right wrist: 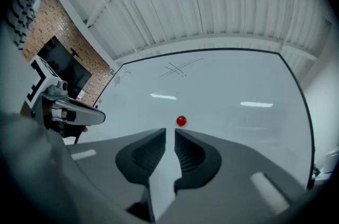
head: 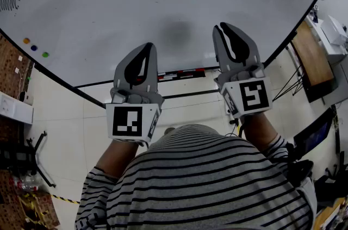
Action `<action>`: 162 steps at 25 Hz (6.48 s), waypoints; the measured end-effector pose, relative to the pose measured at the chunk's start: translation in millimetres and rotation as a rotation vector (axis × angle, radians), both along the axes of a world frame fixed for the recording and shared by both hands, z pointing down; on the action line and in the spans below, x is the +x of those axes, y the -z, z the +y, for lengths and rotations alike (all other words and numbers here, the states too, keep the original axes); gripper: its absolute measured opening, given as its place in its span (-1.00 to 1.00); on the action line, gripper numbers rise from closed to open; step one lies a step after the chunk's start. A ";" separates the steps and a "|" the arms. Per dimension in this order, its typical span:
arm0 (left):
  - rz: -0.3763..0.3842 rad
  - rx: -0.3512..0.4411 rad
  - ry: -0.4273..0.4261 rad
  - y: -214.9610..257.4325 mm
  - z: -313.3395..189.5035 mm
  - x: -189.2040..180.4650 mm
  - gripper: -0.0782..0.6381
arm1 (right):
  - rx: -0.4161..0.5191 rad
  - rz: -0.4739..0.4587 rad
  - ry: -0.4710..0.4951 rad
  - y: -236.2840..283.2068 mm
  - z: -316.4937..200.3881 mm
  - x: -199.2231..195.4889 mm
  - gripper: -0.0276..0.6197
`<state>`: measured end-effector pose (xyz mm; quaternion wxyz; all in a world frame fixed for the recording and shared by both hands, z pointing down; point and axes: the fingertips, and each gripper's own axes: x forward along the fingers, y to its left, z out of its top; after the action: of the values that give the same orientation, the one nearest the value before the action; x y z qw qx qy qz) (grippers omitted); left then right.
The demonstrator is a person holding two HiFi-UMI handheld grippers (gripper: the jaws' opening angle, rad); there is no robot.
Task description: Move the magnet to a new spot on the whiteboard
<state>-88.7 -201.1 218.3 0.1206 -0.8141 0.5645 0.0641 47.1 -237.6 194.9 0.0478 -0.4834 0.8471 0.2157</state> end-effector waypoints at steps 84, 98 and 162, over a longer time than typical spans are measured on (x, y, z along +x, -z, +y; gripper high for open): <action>0.084 -0.121 0.110 -48.9 25.9 -10.0 -0.74 | 0.005 -0.052 0.030 -3.2 24.8 7.6 -0.54; 0.110 -0.049 -0.024 -23.2 -59.8 -91.4 -0.74 | 0.100 -0.033 -0.103 36.9 -89.9 -65.2 -0.54; 0.062 -0.228 0.111 -85.7 195.9 17.5 -0.74 | -0.392 -0.100 0.153 -108.0 201.1 0.8 -0.91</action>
<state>-71.2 -5.2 303.9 0.0132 -0.7875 0.6160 0.0180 47.9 -36.5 303.0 0.0111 -0.4279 0.9036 0.0182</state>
